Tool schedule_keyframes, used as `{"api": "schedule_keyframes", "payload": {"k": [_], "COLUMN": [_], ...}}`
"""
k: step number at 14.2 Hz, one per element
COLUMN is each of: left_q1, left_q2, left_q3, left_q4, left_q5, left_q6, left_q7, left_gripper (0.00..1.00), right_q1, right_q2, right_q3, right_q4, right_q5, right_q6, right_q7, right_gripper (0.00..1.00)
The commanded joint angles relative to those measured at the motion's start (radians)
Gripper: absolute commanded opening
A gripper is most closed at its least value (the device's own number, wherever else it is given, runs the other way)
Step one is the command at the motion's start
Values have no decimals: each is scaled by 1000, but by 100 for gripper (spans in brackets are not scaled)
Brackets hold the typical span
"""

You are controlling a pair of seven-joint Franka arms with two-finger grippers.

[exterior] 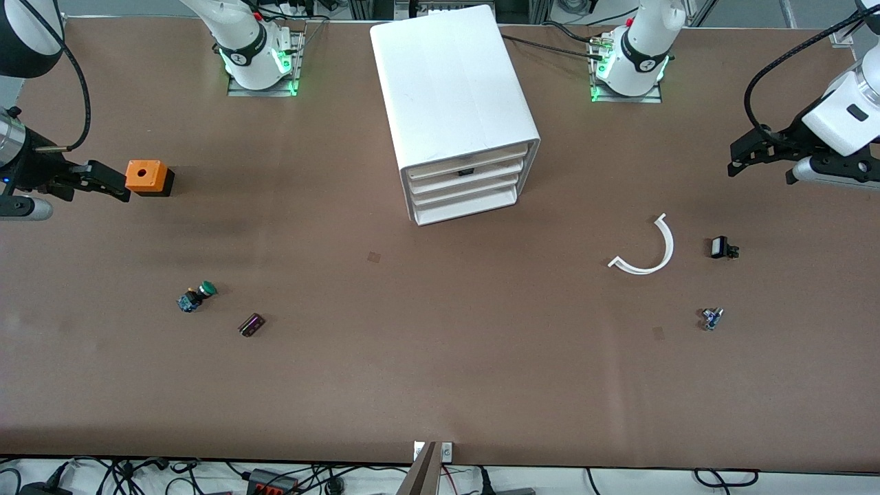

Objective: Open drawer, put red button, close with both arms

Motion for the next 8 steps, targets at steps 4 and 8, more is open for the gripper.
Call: {"api": "schedule_keyframes", "payload": {"k": [4, 8], "left_q1": [-3, -3], "left_q2": [6, 23], "left_q3": [0, -1], "left_q4": [32, 54], "left_q5": [24, 24], "left_q6": [-45, -56], "left_q7": [-12, -13], "left_gripper": [100, 100], "right_q1": [-11, -11], "right_q2": [-24, -24], "right_q3": [14, 14], "right_q4": [-17, -17], "right_q5": [-16, -16], "right_q6": [6, 5], "right_q7": [-9, -8], "right_gripper": [100, 100]}}
